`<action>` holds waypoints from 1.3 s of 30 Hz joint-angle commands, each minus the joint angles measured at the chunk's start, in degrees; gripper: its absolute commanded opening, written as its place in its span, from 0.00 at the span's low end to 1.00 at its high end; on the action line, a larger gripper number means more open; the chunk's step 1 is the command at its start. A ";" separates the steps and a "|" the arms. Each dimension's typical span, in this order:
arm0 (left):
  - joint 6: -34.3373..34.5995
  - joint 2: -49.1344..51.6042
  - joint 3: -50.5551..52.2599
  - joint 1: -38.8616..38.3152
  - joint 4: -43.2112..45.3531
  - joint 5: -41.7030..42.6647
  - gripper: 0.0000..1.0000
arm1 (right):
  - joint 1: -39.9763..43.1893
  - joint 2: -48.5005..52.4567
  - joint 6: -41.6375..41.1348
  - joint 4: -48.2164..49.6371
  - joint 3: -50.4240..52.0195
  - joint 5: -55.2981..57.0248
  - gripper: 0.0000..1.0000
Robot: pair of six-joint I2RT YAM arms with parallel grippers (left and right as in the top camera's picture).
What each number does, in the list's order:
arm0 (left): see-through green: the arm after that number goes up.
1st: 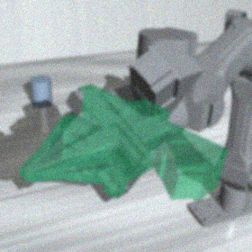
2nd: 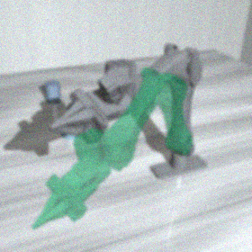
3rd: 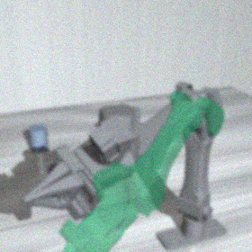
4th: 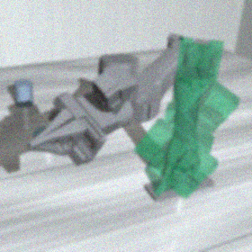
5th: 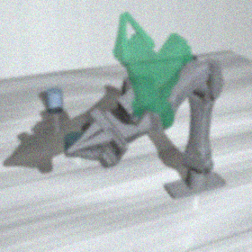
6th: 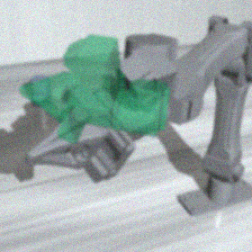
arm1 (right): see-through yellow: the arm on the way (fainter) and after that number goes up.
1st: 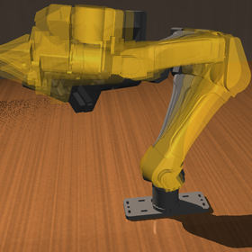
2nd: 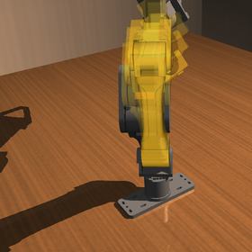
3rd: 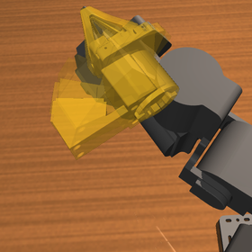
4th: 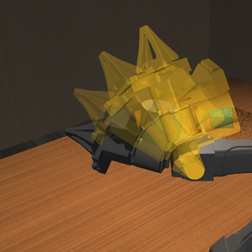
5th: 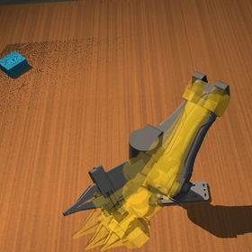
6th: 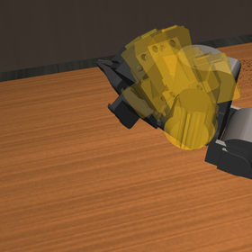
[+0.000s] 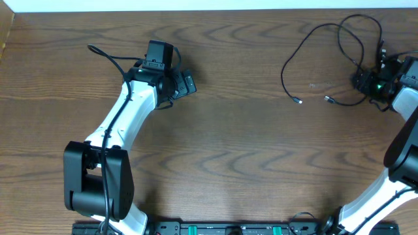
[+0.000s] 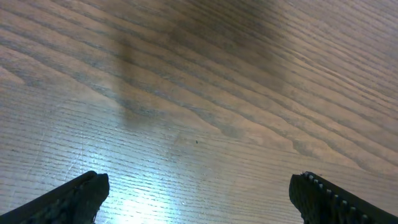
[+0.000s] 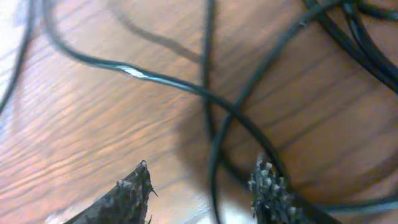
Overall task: Untangle cables
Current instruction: 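Pull the black cable up and right with the right gripper, then carry the black cable to the far right corner and release it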
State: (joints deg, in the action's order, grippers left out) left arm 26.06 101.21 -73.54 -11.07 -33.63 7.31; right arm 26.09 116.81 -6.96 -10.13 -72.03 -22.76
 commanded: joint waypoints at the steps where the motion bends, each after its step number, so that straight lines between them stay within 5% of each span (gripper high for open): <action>1: -0.50 0.76 0.20 0.13 -0.22 -0.74 0.98 | -2.95 -8.07 2.93 -1.25 0.09 -0.26 0.52; 7: -0.50 0.76 0.20 0.13 -0.22 -0.76 0.98 | -11.65 -14.95 8.66 -8.13 0.09 0.33 0.57; 14: -0.52 0.76 0.20 0.13 -0.22 -0.74 0.98 | -21.84 -14.14 9.84 -13.09 0.15 4.39 0.57; 19: -0.50 0.76 0.20 0.13 -0.22 -0.76 0.98 | -28.63 -12.76 9.86 -13.07 0.15 5.49 0.67; 22: -0.50 0.76 0.20 0.13 -0.22 -0.74 0.98 | -32.26 -11.06 9.86 -13.05 0.17 6.19 0.76; 24: -0.50 0.76 0.20 0.13 -0.22 -0.74 0.98 | -34.29 -9.62 9.84 -12.72 0.17 6.14 0.99; 39: -0.52 0.76 0.20 0.13 -0.22 -0.74 0.98 | -40.33 4.15 4.96 -8.35 0.17 11.43 0.99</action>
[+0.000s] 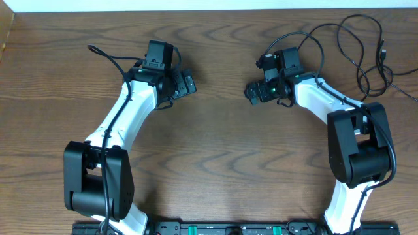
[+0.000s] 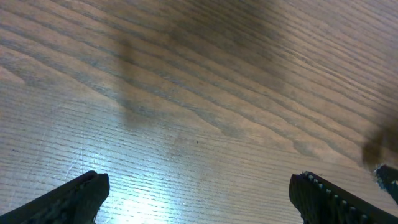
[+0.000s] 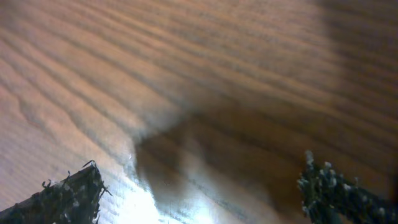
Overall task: Untangle cables
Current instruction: 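Carry the black cable to the far right corner and release it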
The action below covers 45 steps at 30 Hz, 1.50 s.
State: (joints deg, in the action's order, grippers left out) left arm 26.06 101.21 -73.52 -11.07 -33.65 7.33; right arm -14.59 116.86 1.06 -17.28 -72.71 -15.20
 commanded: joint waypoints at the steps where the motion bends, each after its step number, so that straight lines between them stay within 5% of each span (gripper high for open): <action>1: -0.50 0.76 0.17 0.13 -0.20 -0.76 0.98 | 0.70 4.26 -3.19 -1.38 0.85 4.70 0.99; 17: -0.50 0.76 0.17 0.13 -0.20 -0.76 0.98 | 8.39 5.14 -1.16 0.57 0.85 15.39 0.83; 23: -0.52 0.76 0.17 0.13 -0.20 -0.76 0.98 | 14.75 5.16 -1.18 3.30 0.87 15.28 0.69; 45: -0.52 0.76 0.17 0.13 -0.20 -0.76 0.98 | 29.73 6.14 -0.55 7.41 0.87 15.06 0.60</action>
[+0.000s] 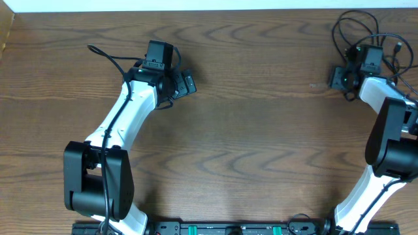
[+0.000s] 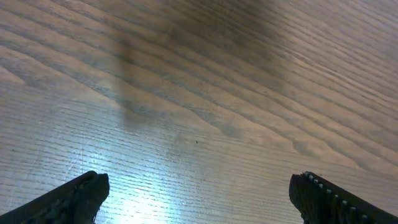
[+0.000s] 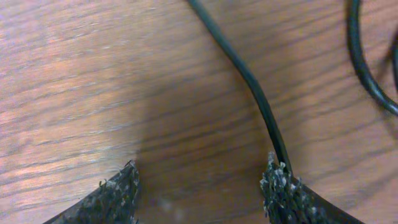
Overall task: Untangle cables
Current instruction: 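Carry the black cable to the far right corner and release it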
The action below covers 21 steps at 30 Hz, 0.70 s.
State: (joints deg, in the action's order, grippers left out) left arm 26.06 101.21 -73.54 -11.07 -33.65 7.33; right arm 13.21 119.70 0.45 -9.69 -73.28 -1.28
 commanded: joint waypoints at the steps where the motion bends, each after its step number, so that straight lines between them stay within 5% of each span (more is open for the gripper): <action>1: -0.52 0.76 0.20 0.13 -0.20 -0.76 0.98 | 2.38 3.50 0.04 -0.15 1.44 1.14 0.59; 10: -0.52 0.76 0.20 0.13 -0.20 -0.79 0.98 | 6.51 5.35 -1.81 -0.90 1.42 0.90 0.47; 11: -0.50 0.76 0.20 0.13 -0.20 -0.76 0.98 | 6.93 5.35 -2.75 -1.09 1.42 0.94 0.14; 12: -0.50 0.76 0.20 0.13 -0.20 -0.76 0.98 | 7.45 5.35 -4.20 -1.27 1.42 0.96 0.01; 21: -0.52 0.76 0.20 0.13 -0.20 -0.76 0.98 | 12.79 5.35 -8.02 -6.49 0.09 0.94 0.06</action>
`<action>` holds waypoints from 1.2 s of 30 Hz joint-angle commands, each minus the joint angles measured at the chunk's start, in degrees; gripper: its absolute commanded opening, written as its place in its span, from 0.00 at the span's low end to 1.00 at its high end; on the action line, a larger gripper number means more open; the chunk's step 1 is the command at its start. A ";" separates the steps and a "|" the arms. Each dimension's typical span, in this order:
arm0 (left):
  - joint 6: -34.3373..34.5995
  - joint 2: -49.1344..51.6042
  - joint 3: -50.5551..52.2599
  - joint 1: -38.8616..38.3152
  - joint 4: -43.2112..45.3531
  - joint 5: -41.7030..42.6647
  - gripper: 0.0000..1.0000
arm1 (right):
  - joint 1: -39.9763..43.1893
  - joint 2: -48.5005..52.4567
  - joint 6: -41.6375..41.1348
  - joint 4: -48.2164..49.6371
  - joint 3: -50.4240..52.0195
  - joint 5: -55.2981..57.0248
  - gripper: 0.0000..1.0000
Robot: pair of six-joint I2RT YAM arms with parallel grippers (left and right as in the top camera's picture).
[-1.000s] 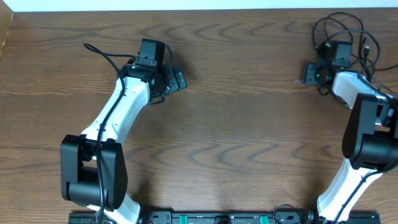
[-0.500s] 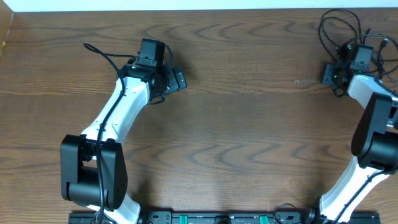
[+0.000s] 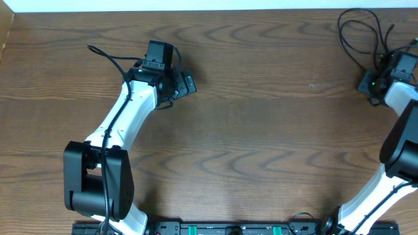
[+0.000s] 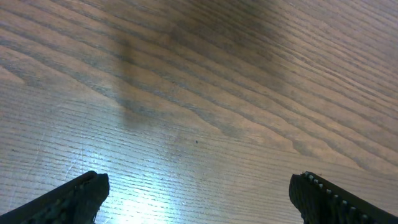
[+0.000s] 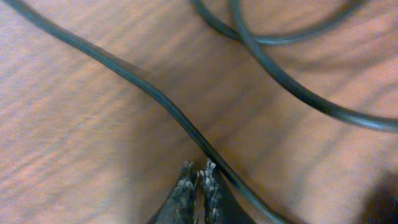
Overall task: Untangle cables
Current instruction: 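Carry the black cable to the far right corner and release it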
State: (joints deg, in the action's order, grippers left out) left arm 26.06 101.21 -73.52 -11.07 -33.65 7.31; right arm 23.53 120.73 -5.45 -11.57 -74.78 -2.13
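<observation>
Thin black cables [image 3: 339, 25] lie looped at the table's far right corner. In the overhead view my right gripper [image 3: 367, 85] sits at their lower edge. In the right wrist view its fingers [image 5: 198, 182] are pressed together, shut, with nothing seen between them. One cable strand [image 5: 124, 70] runs diagonally just outside the right finger, and further strands [image 5: 280, 81] curve beyond it. My left gripper [image 3: 188, 83] is at the upper left of the table. It is open [image 4: 199, 199] over bare wood, and no cable shows near it.
The table is dark wood [image 3: 261, 143]. Its back edge runs just behind the cable loops. The left arm's own black lead [image 3: 108, 55] trails behind it at the upper left. Both arm bases stand at the front edge.
My right gripper has shifted from near the cables' left side to the far right edge. It was open with a strand by its right finger and is now shut. The left arm is unchanged.
First my right gripper was partly open among the cables at the far right, with one cable spread toward the middle. Then it stood wide open near the table's centre with cable trailing behind. Later it was back at the right, the cables bunched in the corner; now it is shut there.
</observation>
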 commanded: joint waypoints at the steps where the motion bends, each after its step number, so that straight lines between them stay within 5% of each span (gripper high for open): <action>1: -0.50 0.76 0.17 0.13 -0.20 -0.74 0.98 | 3.02 4.31 -2.03 -5.90 1.01 1.77 0.06; 6: -0.50 0.76 0.17 0.13 -0.20 -0.74 0.98 | 5.07 3.65 -2.01 -12.90 -3.28 1.51 0.18; 12: -0.52 0.76 0.17 0.13 -0.20 -0.74 0.98 | 5.44 -0.11 0.28 -19.69 -8.52 -2.64 0.19; 20: -0.50 0.76 0.17 0.13 -0.20 -0.74 0.98 | 4.81 -14.80 0.39 -25.90 -9.86 -10.16 0.28; 25: -0.52 0.76 0.17 0.13 -0.20 -0.74 0.98 | 4.22 -24.11 0.37 -30.51 -9.86 -17.42 0.61; 27: -0.52 0.76 0.17 0.13 -0.20 -0.74 0.98 | 3.43 -27.36 0.37 -33.27 -9.86 -17.55 0.99; 36: -0.50 0.76 0.17 0.13 -0.20 -0.74 0.98 | 0.52 -32.24 0.09 -40.83 -9.84 -17.79 0.99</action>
State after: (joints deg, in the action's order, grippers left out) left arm 26.06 101.21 -73.54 -11.07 -33.65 7.33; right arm 24.77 88.68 -5.26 -50.78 -84.38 -18.72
